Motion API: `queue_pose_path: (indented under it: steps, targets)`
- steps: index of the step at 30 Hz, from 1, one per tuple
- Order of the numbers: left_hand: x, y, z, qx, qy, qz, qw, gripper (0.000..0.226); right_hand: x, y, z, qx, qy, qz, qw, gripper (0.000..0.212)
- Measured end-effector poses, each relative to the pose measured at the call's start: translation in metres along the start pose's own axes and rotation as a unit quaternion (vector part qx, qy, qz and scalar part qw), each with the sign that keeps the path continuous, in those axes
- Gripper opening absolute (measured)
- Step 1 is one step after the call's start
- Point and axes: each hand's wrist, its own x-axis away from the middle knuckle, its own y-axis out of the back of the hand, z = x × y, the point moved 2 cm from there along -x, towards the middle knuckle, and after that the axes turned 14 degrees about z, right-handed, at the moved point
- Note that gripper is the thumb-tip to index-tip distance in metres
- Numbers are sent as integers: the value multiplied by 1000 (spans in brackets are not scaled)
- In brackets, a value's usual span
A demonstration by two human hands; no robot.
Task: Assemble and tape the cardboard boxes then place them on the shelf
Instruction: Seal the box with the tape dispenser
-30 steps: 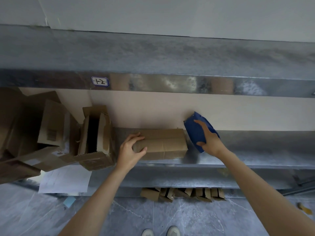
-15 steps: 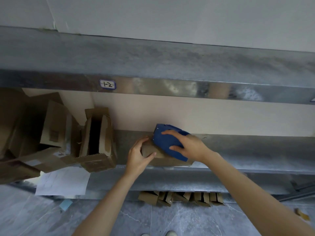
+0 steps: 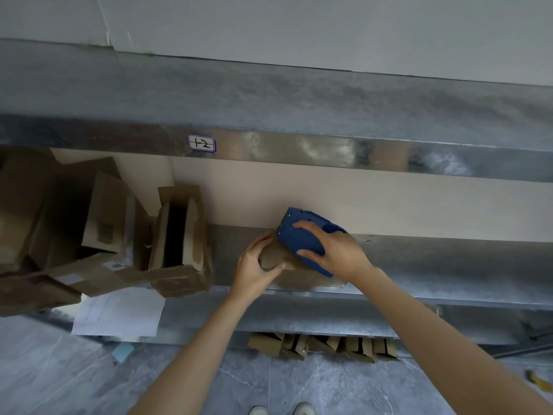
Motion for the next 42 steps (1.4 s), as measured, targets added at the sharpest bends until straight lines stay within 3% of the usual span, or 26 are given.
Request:
queue_pose_path:
  steps: [7,11,16,19,26,42]
  targets:
    - [-5,11,-7,-22,-15,45,999,63,5,14,1,-12,20,-17,1000,54]
    - [-17,36,-19,-26,-13,94,995,48,14,38,7,-22,67,-51,996,55]
    - [-32,67,-35,7,6,87,996,33,33,57,15,-22,107,-63,992,56]
    - [-36,71,-50,87,5,130,988,37,41,60,19,-12,126,-42,991,54]
    - [-31,58,-60,106,7,230,968,37,49,63,23,-9,139,-44,989,53]
    - [-34,47,-66,121,20,221,968,21,57,71,33,-4,153,-21,988,50]
